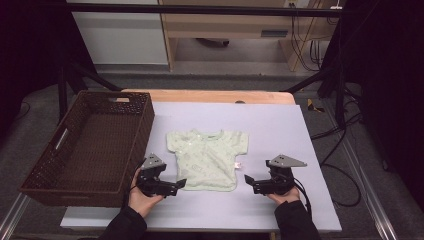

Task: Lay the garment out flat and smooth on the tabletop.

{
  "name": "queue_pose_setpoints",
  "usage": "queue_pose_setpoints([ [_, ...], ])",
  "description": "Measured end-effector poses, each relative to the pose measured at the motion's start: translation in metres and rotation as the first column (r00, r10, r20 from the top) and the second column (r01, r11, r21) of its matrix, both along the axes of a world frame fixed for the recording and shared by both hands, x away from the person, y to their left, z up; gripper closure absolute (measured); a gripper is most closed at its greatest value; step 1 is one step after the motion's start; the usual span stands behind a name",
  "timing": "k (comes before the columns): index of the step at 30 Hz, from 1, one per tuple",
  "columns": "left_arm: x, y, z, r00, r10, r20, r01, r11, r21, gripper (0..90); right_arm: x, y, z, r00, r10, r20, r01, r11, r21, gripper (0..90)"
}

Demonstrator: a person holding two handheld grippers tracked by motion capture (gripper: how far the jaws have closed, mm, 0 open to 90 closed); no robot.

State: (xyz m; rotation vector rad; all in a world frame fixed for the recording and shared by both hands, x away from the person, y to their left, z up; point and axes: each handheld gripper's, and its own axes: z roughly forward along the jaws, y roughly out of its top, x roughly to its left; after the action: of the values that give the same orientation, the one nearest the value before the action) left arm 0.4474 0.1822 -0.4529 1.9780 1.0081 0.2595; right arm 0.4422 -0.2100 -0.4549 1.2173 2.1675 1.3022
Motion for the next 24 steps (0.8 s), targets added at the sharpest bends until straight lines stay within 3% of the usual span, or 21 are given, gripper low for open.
queue_pose_setpoints([
  [10, 0.014, 0.002, 0.011, 0.9993, -0.017, 0.033, 0.018, 0.9992, -0.034, 1.1, 0.001, -0.009, -0.001, 1.0000, 0.002, 0.000, -0.002, 1.000, 0.012, 0.7],
  [15, 0.027, -0.003, 0.014, 0.9990, 0.001, 0.046, 0.001, 0.9988, -0.048, 2.0, 0.000, -0.012, -0.003, 1.0000, -0.001, -0.008, 0.001, 1.000, 0.017, 0.7],
  [24, 0.048, -0.013, 0.020, 0.9988, 0.006, 0.048, -0.004, 0.9993, -0.037, 2.4, 0.000, -0.012, -0.002, 1.0000, -0.002, -0.002, 0.002, 1.000, 0.012, 0.7],
])
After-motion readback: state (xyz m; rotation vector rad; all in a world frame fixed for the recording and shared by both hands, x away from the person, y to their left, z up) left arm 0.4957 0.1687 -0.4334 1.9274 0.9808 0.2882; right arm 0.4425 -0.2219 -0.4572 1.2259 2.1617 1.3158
